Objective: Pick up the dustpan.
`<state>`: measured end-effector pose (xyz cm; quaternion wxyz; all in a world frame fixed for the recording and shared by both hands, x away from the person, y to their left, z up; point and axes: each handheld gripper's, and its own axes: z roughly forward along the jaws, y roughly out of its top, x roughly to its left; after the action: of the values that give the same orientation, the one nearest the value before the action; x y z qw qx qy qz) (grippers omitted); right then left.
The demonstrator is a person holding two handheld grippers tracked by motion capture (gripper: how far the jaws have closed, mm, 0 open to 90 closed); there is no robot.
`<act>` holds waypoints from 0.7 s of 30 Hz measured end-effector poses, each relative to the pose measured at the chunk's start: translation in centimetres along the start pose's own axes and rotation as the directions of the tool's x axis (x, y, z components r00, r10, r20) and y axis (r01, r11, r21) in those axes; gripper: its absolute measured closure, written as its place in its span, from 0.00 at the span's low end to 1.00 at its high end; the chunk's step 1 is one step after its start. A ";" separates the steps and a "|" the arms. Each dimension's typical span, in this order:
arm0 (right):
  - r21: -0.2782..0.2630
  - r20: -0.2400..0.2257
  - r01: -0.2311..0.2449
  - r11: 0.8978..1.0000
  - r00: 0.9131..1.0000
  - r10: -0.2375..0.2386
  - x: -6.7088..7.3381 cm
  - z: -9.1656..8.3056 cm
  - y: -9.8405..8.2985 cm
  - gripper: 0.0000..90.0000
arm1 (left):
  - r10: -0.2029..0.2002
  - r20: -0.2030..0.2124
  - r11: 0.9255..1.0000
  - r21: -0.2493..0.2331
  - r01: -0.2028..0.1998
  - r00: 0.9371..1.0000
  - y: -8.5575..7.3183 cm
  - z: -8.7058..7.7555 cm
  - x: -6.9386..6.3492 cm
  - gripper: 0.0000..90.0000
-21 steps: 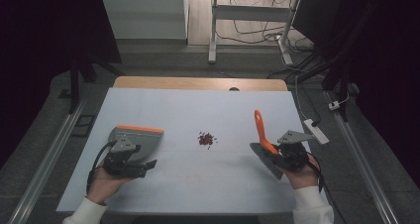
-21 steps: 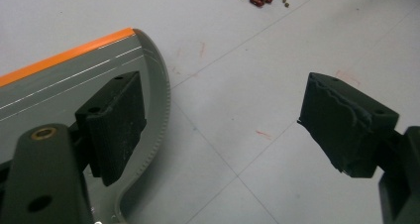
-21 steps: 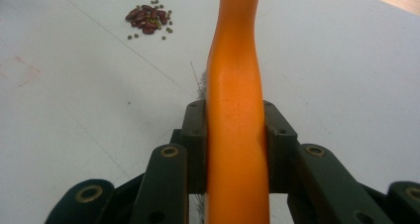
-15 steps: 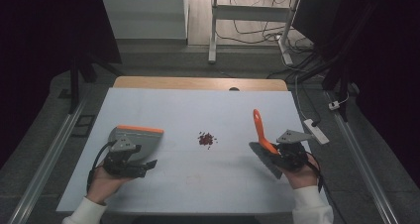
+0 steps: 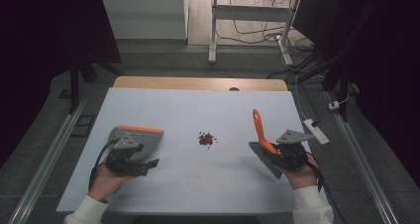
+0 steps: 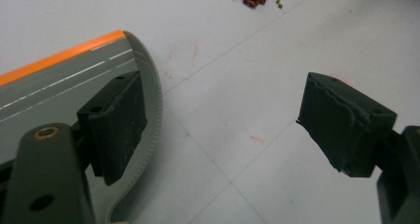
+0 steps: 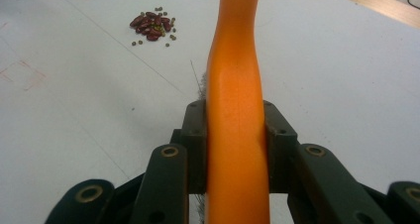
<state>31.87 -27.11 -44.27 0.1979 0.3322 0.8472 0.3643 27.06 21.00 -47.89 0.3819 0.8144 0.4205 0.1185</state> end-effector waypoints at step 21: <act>0.017 -0.013 0.018 1.000 1.000 -0.018 0.4 0.4 -0.2 0.78 | -0.011 -0.074 0.999 0.041 0.014 0.997 1.2 -0.8 -1.5 0.21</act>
<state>31.72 -26.72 -44.76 0.1927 0.3237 0.8547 0.3572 26.38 19.83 -46.29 0.3499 0.8146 0.4416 0.1376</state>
